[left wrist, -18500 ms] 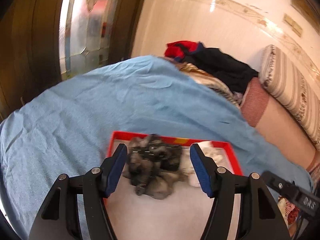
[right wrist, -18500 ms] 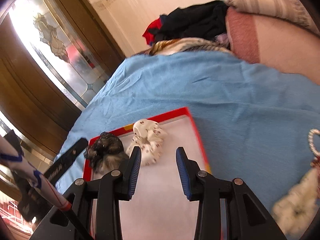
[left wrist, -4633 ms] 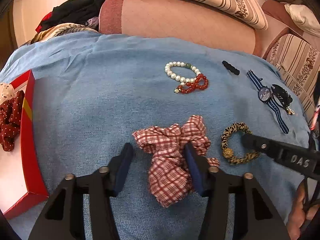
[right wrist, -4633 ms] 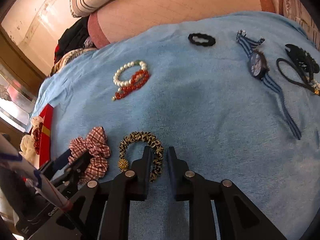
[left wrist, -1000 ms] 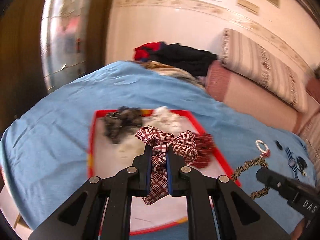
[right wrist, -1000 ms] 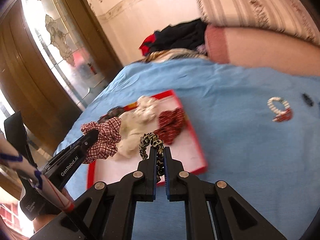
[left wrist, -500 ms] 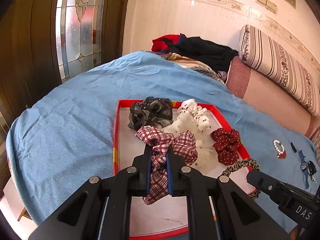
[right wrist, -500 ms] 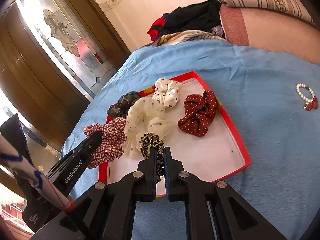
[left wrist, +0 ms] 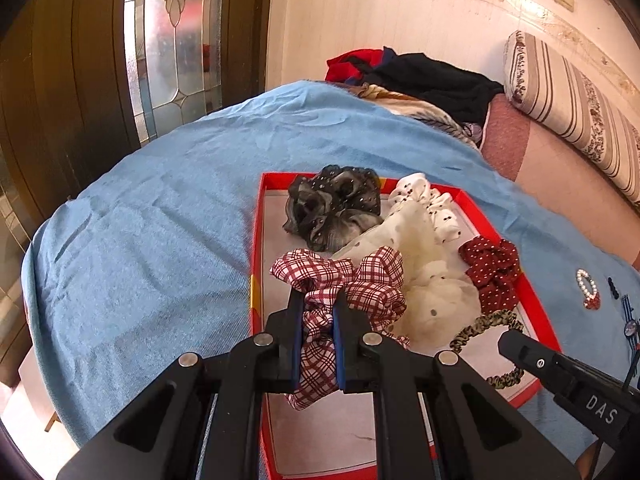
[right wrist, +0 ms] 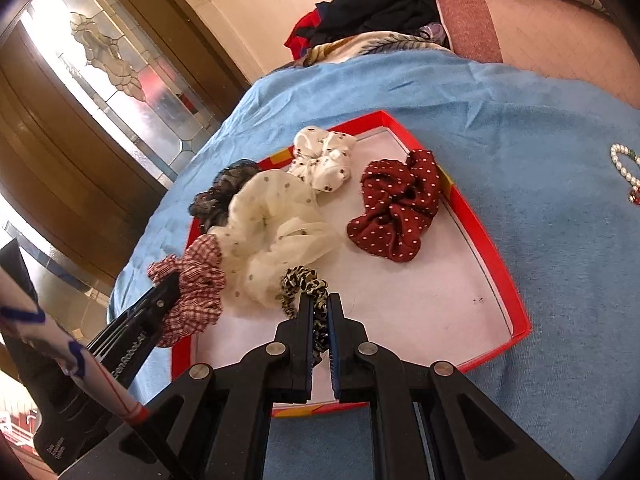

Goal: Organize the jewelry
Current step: 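Lower and open the left tool on the scrunchie while the right tool releases the bracelet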

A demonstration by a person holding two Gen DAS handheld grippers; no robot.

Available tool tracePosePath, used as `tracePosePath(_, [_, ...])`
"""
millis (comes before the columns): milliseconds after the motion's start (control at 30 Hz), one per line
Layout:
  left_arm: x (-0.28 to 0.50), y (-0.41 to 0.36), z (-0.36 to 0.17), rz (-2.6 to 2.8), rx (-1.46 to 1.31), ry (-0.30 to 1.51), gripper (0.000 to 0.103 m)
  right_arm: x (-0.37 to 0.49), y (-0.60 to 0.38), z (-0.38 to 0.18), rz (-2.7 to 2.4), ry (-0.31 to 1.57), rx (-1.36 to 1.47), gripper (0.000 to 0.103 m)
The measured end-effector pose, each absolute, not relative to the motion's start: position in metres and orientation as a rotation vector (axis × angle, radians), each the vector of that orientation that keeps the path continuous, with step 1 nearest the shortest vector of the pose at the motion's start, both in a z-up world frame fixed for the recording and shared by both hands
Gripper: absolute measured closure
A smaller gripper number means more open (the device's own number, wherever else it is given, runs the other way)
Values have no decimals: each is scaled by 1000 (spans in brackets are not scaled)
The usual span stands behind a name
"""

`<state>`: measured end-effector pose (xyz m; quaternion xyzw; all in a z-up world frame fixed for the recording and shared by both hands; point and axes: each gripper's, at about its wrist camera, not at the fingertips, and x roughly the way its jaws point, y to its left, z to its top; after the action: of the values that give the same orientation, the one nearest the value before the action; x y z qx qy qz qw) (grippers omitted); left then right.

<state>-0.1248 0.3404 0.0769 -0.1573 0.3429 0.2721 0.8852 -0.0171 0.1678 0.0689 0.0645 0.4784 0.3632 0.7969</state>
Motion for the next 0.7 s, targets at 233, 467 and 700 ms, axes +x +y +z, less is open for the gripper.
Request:
tracePosePath(233, [-121, 343, 69, 579, -329, 740, 91, -5, 166, 61, 734, 1033, 116, 96])
tracePosePath(467, [-119, 342, 68, 583, -323, 742, 91, 3, 166, 56, 693, 1024, 81, 96])
tracePosePath(700, [-117, 340, 65, 585, -315, 750, 91, 8, 168, 52, 661, 1018, 39, 94])
